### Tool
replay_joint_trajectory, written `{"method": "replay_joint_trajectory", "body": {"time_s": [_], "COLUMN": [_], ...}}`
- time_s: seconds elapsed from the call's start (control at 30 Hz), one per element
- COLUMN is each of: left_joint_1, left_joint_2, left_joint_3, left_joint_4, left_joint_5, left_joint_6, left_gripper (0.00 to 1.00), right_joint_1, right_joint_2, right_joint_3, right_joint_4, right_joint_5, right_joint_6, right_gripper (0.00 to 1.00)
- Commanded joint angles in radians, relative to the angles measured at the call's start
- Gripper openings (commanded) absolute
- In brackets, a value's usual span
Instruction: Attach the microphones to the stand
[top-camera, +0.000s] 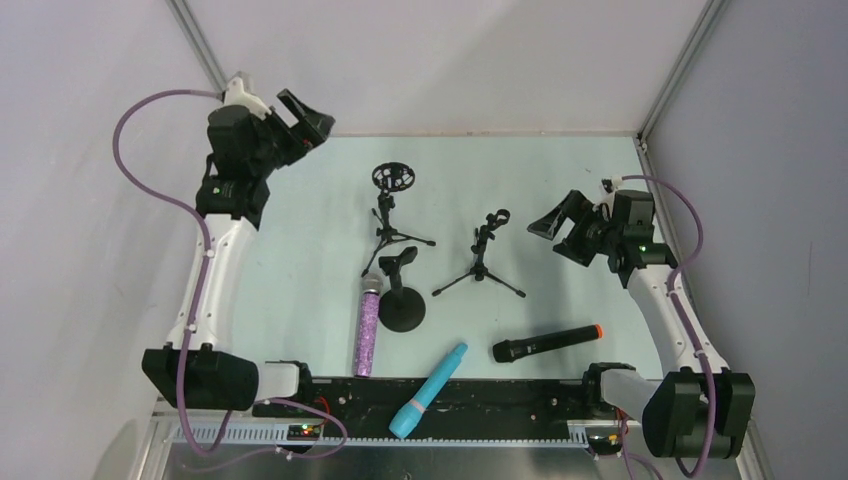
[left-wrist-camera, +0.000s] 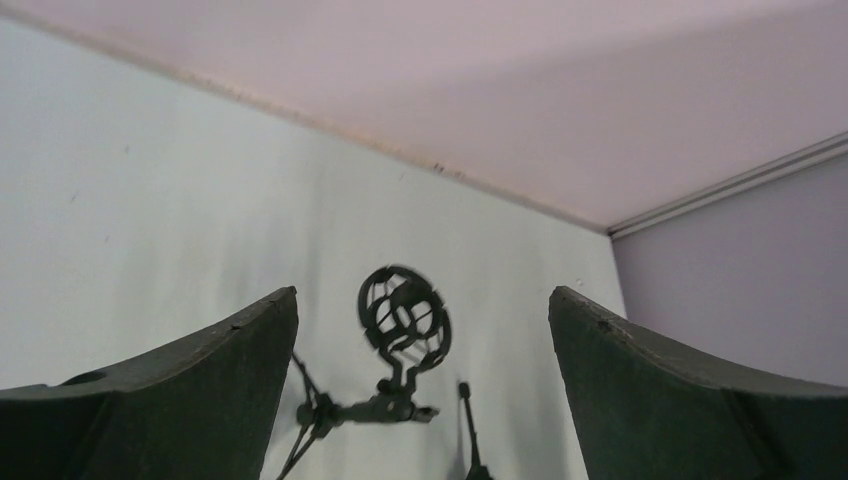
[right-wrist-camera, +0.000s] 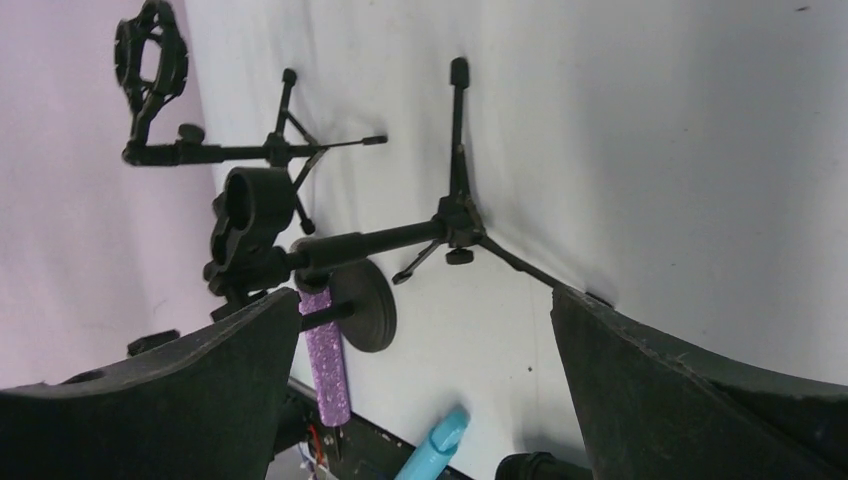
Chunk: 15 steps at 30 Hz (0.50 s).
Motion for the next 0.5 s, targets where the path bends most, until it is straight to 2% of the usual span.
{"method": "replay_joint_trajectory", "body": {"time_s": [0.0,0.13,0.2,0.33,0.47], "left_joint_1": [0.003,0.003,0.003,0.009,0.010], "left_joint_2": [0.037,0.011,-0.013,-0.067,-0.085], "left_joint_3": [0.090,0.029,-0.069,-0.209,-0.256], "left_joint_4": [0.055,0.145,0.216,0.416,0.464], "left_joint_5": [0.048,0.032,0.041,0.159,0.206], "left_joint_6": [-0.017,0.002,0.001,-0.046,-0.040], "left_gripper": [0.98,0.98,0.98,0.98,0.98], "right_joint_1": [0.023,0.024,0.054,0.091,0.133], "right_joint_2": [0.003,0.022,0.032,0.059,0.112], "right_joint_3": [0.052,0.054,0.055,0.056,0.056], "right_joint_4": [0.052,0.091,0.107,0.149,0.237], "right_joint_5": [-0.090,-0.164,-0.191,-0.232,-0.292], "right_joint_6": [-0.003,0.021,0.029,0.037,0.089], "right_gripper": [1.00,1.00,1.00,1.00,1.00]}}
